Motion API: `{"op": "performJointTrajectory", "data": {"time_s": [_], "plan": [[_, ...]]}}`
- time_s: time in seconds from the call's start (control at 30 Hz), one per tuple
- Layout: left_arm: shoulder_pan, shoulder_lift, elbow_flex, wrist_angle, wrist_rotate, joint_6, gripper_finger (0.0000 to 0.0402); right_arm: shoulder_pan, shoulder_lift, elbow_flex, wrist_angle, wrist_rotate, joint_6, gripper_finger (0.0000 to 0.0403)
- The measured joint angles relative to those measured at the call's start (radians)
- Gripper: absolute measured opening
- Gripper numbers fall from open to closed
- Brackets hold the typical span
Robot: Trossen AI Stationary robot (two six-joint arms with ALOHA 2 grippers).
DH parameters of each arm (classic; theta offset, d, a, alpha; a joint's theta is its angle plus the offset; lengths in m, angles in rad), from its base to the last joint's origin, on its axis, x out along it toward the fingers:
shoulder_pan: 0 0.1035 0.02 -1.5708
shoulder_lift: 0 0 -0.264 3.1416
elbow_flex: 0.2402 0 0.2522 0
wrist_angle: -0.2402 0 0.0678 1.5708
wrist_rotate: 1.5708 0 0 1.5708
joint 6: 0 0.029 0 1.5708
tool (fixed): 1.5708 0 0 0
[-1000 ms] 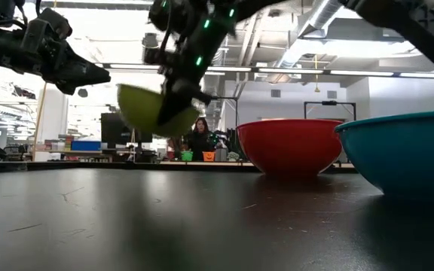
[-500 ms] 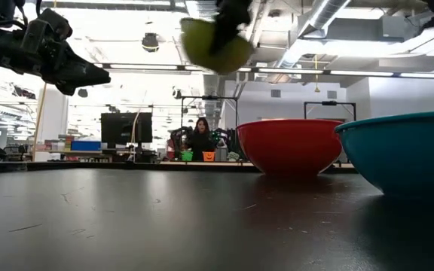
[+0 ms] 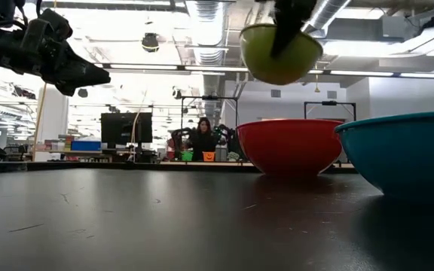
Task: Nest bowls inside each other
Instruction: Stack the light green bowl on top of the orange bowl
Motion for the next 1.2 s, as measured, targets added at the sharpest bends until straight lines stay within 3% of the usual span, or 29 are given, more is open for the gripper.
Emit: {"op": "performJointTrajectory", "data": {"time_s": [0.2,0.4,0.63,1.2], "plan": [[0.000,0.000,0.000,0.000,-0.001,-0.005,0.0087,-0.064,-0.098,-0.262,0.200,-0.107,-0.037,0.0021],[0.000,0.000,0.000,0.000,-0.001,-0.007,0.0087,-0.168,-0.106,-0.371,0.281,-0.160,-0.052,0.0021],[0.000,0.000,0.000,0.000,-0.002,-0.007,0.0087,-0.232,-0.063,-0.379,0.311,-0.234,-0.052,0.0021],[0.000,0.000,0.000,-0.010,-0.006,-0.007,0.0087,-0.236,0.116,-0.379,0.275,-0.231,-0.062,0.0024]]}}
